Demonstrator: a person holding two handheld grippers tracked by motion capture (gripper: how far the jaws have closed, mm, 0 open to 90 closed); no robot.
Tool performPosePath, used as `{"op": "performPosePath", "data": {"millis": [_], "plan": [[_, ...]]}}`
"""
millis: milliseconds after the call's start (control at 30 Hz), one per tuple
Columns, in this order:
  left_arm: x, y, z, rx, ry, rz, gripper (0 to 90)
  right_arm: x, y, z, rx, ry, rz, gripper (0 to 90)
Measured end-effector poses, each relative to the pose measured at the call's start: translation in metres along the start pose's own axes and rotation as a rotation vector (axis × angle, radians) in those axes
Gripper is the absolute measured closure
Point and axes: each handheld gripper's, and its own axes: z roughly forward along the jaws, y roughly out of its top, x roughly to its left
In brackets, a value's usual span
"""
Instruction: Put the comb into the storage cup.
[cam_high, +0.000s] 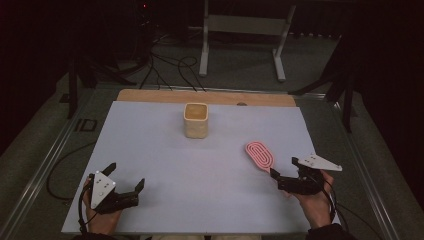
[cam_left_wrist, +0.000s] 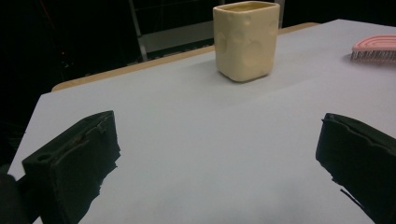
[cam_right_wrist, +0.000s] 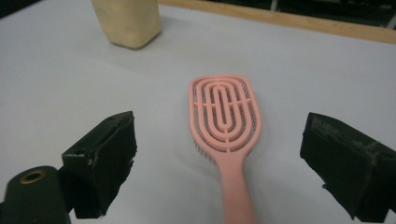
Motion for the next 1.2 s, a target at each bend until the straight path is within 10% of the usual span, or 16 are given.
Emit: {"op": "performPosePath", "data": {"millis": [1200], "plan": [[0.0, -0.001, 0.001, 0.01, 0.001, -0.001, 0.1, -0.02, 0.012, 0.066, 0.458, 0.028, -0.045, 14.7]]}}
